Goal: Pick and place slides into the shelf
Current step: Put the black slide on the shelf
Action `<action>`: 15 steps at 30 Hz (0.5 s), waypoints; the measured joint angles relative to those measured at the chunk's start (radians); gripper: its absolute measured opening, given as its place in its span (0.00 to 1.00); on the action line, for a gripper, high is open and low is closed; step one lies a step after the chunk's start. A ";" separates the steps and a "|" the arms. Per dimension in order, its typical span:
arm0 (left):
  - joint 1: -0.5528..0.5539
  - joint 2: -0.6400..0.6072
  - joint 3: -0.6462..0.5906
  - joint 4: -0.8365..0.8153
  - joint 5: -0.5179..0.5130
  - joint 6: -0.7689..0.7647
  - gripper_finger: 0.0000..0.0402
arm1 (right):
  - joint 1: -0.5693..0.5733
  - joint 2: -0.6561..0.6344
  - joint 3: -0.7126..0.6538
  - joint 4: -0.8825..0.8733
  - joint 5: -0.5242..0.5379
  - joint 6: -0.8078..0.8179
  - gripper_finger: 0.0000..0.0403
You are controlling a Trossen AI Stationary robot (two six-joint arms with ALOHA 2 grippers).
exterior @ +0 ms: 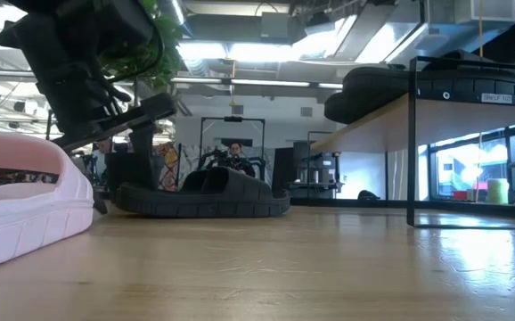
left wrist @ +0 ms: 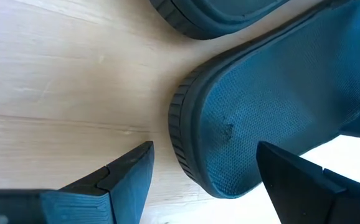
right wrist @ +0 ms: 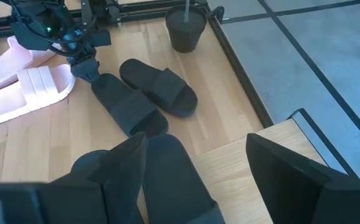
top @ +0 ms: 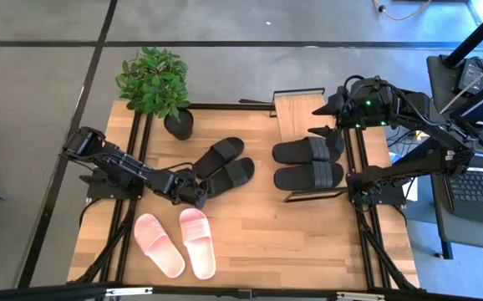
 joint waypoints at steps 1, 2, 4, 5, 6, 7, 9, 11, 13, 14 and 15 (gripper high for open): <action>0.000 0.000 0.000 0.002 0.000 0.000 0.68 | 0.000 0.000 0.000 0.000 0.000 0.000 0.68; 0.000 0.000 0.000 0.004 0.000 0.000 0.68 | 0.000 0.000 0.000 0.000 0.000 0.000 0.68; 0.000 0.000 0.000 0.009 0.000 0.000 0.67 | 0.000 0.000 0.000 0.000 0.000 0.000 0.68; 0.000 0.000 0.000 0.008 0.000 0.000 0.66 | 0.000 0.000 0.000 0.000 0.000 0.000 0.68; 0.000 0.000 0.000 0.008 0.000 0.000 0.65 | 0.000 0.000 0.000 0.000 0.000 0.000 0.68; 0.000 0.000 0.000 0.008 0.000 0.000 0.63 | 0.000 0.000 0.000 0.000 0.000 0.000 0.68; 0.000 0.000 0.000 0.008 0.000 0.000 0.58 | 0.000 0.000 0.000 0.000 0.000 0.000 0.68; 0.000 0.000 0.000 0.008 0.000 0.000 0.53 | 0.000 0.000 0.000 0.000 0.000 0.000 0.68; 0.000 0.000 0.000 0.008 0.000 0.001 0.49 | 0.000 0.000 0.000 0.000 0.000 0.000 0.68; 0.000 0.000 0.000 0.008 0.000 0.004 0.46 | 0.000 0.000 0.000 0.000 0.000 -0.001 0.68; 0.000 0.000 0.000 0.006 0.001 0.004 0.44 | 0.000 0.000 0.000 0.000 0.000 -0.001 0.68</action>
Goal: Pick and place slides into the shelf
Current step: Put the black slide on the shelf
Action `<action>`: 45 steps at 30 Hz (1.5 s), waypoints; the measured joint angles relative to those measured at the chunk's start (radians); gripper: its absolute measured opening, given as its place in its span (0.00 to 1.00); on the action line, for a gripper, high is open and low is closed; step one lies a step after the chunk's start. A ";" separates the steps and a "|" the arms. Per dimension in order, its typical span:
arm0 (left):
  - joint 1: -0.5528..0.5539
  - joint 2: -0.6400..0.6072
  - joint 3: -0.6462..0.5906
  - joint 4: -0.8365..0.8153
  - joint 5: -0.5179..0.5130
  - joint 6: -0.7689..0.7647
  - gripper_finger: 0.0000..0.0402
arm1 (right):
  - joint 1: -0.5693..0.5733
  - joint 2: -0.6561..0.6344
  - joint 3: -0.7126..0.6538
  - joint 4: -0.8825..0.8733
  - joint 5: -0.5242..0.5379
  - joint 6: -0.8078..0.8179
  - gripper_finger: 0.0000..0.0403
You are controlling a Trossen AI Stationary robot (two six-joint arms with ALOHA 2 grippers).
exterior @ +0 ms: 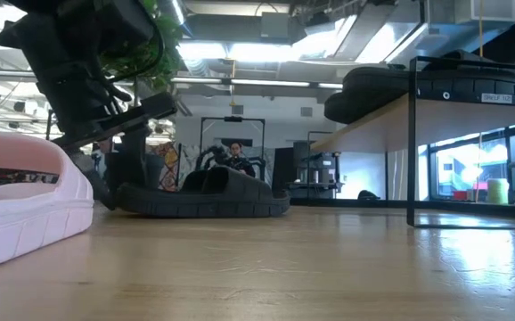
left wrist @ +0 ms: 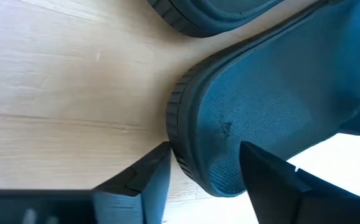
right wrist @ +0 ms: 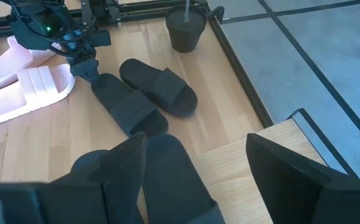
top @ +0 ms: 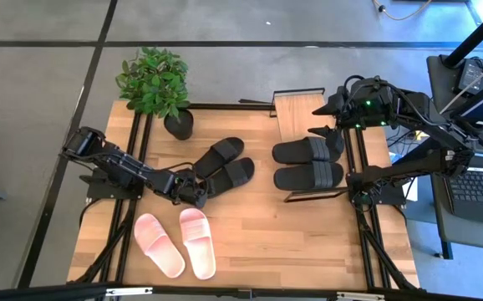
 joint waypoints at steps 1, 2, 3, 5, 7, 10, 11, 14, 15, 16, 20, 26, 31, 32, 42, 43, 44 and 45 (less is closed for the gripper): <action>0.000 0.000 0.000 -0.001 0.000 0.000 0.42 | 0.000 0.000 0.000 0.000 0.000 0.000 0.68; 0.000 0.000 0.000 0.000 0.001 0.000 0.40 | 0.000 0.000 0.000 0.000 0.000 0.000 0.68; 0.000 0.000 0.000 0.000 0.000 0.000 0.38 | 0.000 0.000 0.000 0.000 0.000 0.000 0.68; 0.000 0.000 0.000 0.000 0.000 0.001 0.34 | 0.000 0.000 0.000 0.000 0.000 0.000 0.68; 0.000 0.000 0.000 0.000 0.000 0.027 0.29 | 0.000 0.000 0.000 0.000 0.000 0.000 0.68; 0.000 0.000 0.000 0.000 -0.002 0.054 0.22 | 0.000 0.000 0.000 0.000 0.000 0.000 0.68; 0.000 0.000 0.000 0.000 -0.003 0.056 0.19 | 0.000 0.000 0.000 0.000 0.000 0.000 0.68; 0.000 0.000 0.000 0.000 -0.003 0.079 0.12 | 0.000 0.000 0.000 0.000 0.000 0.000 0.68; 0.000 0.000 0.000 0.000 -0.003 0.082 0.10 | 0.000 0.000 0.000 0.000 0.000 0.000 0.68; 0.000 -0.001 0.000 0.000 -0.003 0.086 0.08 | 0.000 0.000 0.000 0.000 0.000 0.000 0.68; 0.000 -0.002 0.001 0.002 -0.020 0.125 0.04 | 0.000 0.000 0.000 0.000 0.000 -0.001 0.68; 0.000 -0.050 0.001 0.037 -0.070 0.170 0.04 | 0.000 0.000 0.000 0.000 0.000 -0.027 0.68; 0.001 -0.188 0.001 0.037 -0.142 0.241 0.03 | 0.000 0.000 0.000 0.000 0.000 -0.027 0.68; 0.001 -0.219 0.001 0.036 -0.164 0.261 0.03 | 0.000 0.000 0.000 -0.001 0.000 -0.028 0.68; 0.069 -0.459 0.002 0.011 -0.275 0.477 0.03 | 0.000 0.000 0.000 -0.001 0.000 -0.029 0.68; 0.085 -0.474 0.002 0.016 -0.273 0.499 0.03 | 0.000 0.000 0.000 -0.001 0.000 -0.029 0.68; 0.104 -0.488 0.002 0.025 -0.271 0.519 0.03 | 0.000 0.000 0.000 -0.001 0.000 -0.029 0.68; 0.124 -0.498 0.002 0.044 -0.265 0.542 0.03 | 0.000 0.000 0.000 -0.001 0.000 -0.029 0.68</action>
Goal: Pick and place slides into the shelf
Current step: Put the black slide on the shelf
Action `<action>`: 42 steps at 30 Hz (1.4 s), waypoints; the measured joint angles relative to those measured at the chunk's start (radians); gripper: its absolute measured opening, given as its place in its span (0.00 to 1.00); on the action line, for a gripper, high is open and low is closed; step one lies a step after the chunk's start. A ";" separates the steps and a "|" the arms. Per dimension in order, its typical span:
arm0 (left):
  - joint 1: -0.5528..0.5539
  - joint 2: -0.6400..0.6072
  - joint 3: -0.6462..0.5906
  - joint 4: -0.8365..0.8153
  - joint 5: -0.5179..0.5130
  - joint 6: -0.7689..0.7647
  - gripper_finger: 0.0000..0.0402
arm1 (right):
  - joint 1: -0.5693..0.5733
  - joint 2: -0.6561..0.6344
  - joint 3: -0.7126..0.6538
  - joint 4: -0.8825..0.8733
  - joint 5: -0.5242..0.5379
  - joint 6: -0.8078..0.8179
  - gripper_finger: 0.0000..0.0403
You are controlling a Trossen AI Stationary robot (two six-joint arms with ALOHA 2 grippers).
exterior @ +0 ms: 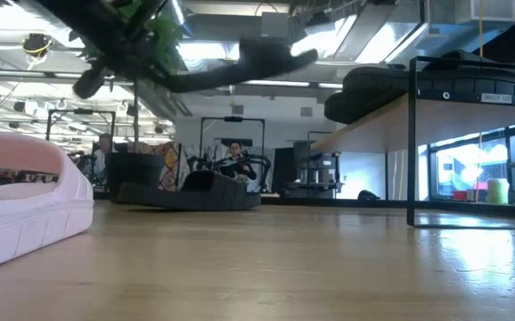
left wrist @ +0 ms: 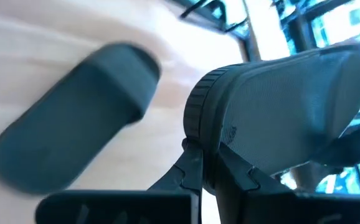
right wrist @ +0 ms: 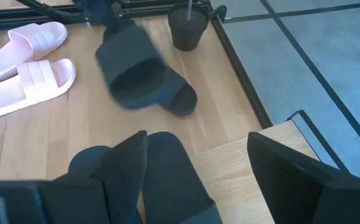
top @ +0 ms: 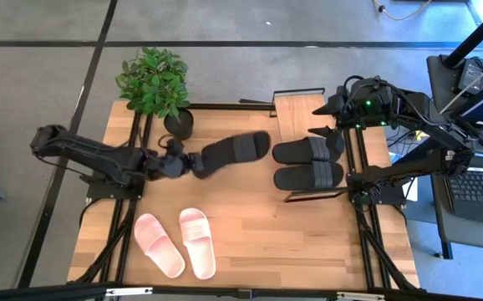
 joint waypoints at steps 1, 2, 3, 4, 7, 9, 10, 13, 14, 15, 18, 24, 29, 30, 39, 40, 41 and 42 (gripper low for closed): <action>0.022 -0.007 0.000 0.024 0.011 0.031 0.03 | 0.000 0.000 0.000 0.000 0.000 0.000 0.68; 0.047 -0.013 0.000 0.049 0.032 0.065 0.03 | 0.000 0.000 0.000 0.000 0.000 0.000 0.68; 0.072 -0.017 0.000 0.081 0.061 0.100 0.03 | 0.000 0.000 0.000 0.000 0.000 0.000 0.68; 0.098 -0.017 0.004 0.112 0.095 0.134 0.03 | 0.000 0.000 0.000 0.000 0.000 0.000 0.68; 0.170 0.000 0.050 0.132 0.190 0.226 0.03 | 0.000 0.000 0.000 0.001 0.000 0.000 0.68; 0.213 0.024 0.091 0.127 0.235 0.274 0.03 | 0.000 0.000 0.000 0.001 0.000 0.003 0.68; 0.232 0.035 0.113 0.120 0.253 0.296 0.03 | 0.000 0.000 0.000 0.001 0.000 0.003 0.68; 0.282 0.083 0.191 0.119 0.304 0.355 0.03 | 0.000 0.000 0.000 0.001 0.000 0.006 0.68; 0.295 0.099 0.218 0.108 0.317 0.375 0.03 | 0.000 0.000 0.000 0.001 0.000 0.008 0.68; 0.307 0.117 0.245 0.098 0.329 0.393 0.03 | 0.000 0.000 0.000 0.001 0.000 0.008 0.68; 0.342 0.179 0.329 0.069 0.365 0.438 0.03 | 0.000 0.000 0.000 0.000 0.000 0.012 0.68; 0.404 0.298 0.468 0.037 0.416 0.485 0.03 | 0.000 0.000 0.000 -0.056 0.005 0.090 0.68; 0.432 0.406 0.569 0.034 0.418 0.442 0.03 | 0.000 -0.018 0.001 -0.203 0.149 0.081 0.68; 0.432 0.430 0.592 0.034 0.418 0.431 0.03 | 0.000 -0.026 0.001 -0.237 0.183 0.074 0.68; 0.411 0.655 0.833 -0.048 0.434 0.353 0.03 | 0.000 -0.131 0.001 -0.355 0.219 0.003 0.68; 0.411 0.673 0.863 -0.071 0.437 0.353 0.03 | 0.000 -0.142 0.001 -0.353 0.219 0.003 0.68; 0.411 0.691 0.896 -0.089 0.438 0.352 0.03 | 0.000 -0.152 0.001 -0.352 0.219 0.003 0.68; 0.411 0.710 0.926 -0.100 0.438 0.350 0.03 | 0.000 -0.163 0.001 -0.351 0.219 0.003 0.68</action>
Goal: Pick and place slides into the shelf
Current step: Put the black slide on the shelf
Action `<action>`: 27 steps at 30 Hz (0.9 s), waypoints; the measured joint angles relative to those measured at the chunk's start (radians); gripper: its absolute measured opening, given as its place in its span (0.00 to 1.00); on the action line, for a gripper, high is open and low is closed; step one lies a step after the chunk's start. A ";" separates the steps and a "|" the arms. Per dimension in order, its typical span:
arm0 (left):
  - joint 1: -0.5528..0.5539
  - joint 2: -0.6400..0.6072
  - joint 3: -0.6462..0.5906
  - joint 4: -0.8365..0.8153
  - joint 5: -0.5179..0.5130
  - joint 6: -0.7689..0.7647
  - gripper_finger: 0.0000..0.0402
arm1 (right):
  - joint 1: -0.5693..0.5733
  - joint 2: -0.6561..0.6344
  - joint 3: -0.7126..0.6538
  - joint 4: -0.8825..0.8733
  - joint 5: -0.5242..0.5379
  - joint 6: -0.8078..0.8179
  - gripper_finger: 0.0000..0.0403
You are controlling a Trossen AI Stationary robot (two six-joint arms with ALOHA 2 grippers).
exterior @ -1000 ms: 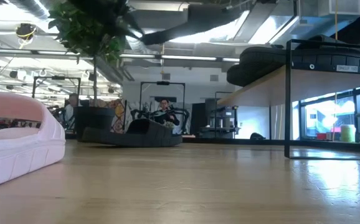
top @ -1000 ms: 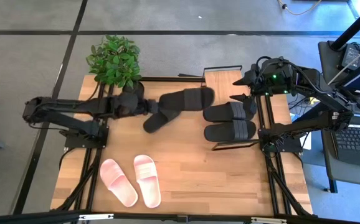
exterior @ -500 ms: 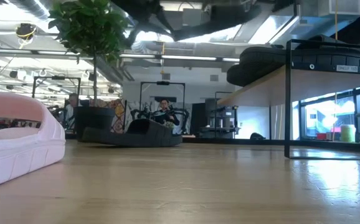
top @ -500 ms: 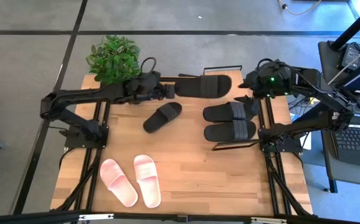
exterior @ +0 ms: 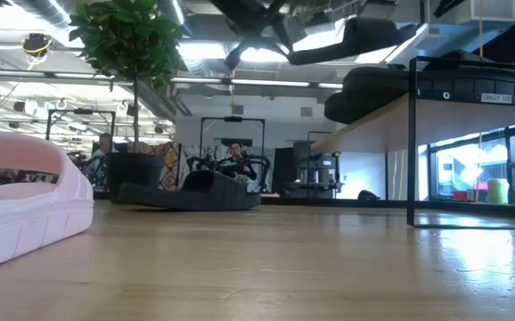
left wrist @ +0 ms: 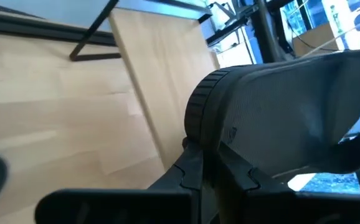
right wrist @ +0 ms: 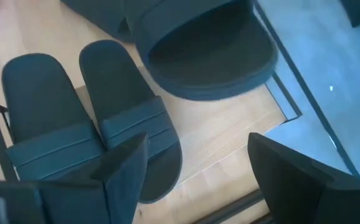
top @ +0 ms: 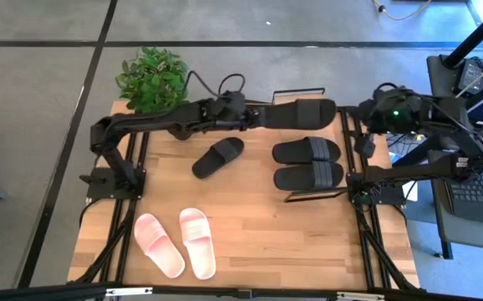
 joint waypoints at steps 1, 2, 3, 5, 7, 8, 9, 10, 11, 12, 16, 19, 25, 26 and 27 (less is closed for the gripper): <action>0.000 0.018 0.028 -0.018 -0.001 -0.005 0.03 | 0.000 -0.009 0.000 0.000 0.000 0.000 0.68; 0.000 0.035 0.056 -0.044 -0.006 -0.010 0.03 | 0.000 -0.014 0.000 0.000 0.000 0.000 0.68; 0.000 0.053 0.082 -0.067 -0.009 -0.017 0.03 | 0.000 -0.021 0.000 -0.001 0.000 0.000 0.68; 0.000 0.093 0.134 -0.096 -0.009 -0.026 0.02 | 0.000 -0.036 0.000 -0.001 0.000 0.000 0.68; 0.004 0.125 0.178 -0.119 -0.009 -0.026 0.02 | 0.000 -0.049 0.000 -0.001 0.000 0.000 0.68; 0.004 0.143 0.198 -0.112 -0.009 -0.026 0.02 | 0.000 -0.054 0.000 -0.001 0.000 0.000 0.68; 0.005 0.158 0.213 -0.107 -0.008 -0.026 0.02 | 0.000 -0.059 0.000 -0.001 0.000 0.000 0.68; 0.008 0.171 0.225 -0.109 -0.002 -0.026 0.02 | 0.000 -0.065 0.000 -0.001 0.000 0.000 0.68; 0.011 0.185 0.237 -0.110 0.007 -0.026 0.02 | 0.000 -0.070 0.000 -0.001 0.000 0.000 0.68; 0.012 0.199 0.249 -0.110 0.009 -0.026 0.02 | 0.000 -0.075 0.000 -0.001 0.000 0.000 0.68; 0.020 0.239 0.260 -0.128 0.028 -0.032 0.02 | 0.000 -0.089 0.000 -0.003 0.000 0.000 0.68; 0.025 0.256 0.260 -0.134 0.043 -0.040 0.02 | 0.000 -0.095 0.000 -0.009 0.000 0.000 0.68; 0.024 0.261 0.261 -0.140 0.047 -0.053 0.02 | 0.000 -0.096 0.000 -0.016 0.000 0.000 0.68; 0.024 0.261 0.261 -0.142 0.041 -0.054 0.02 | 0.000 -0.096 0.000 -0.017 0.000 0.000 0.68; 0.024 0.261 0.261 -0.143 0.032 -0.055 0.02 | 0.000 -0.096 0.000 -0.016 0.000 0.000 0.68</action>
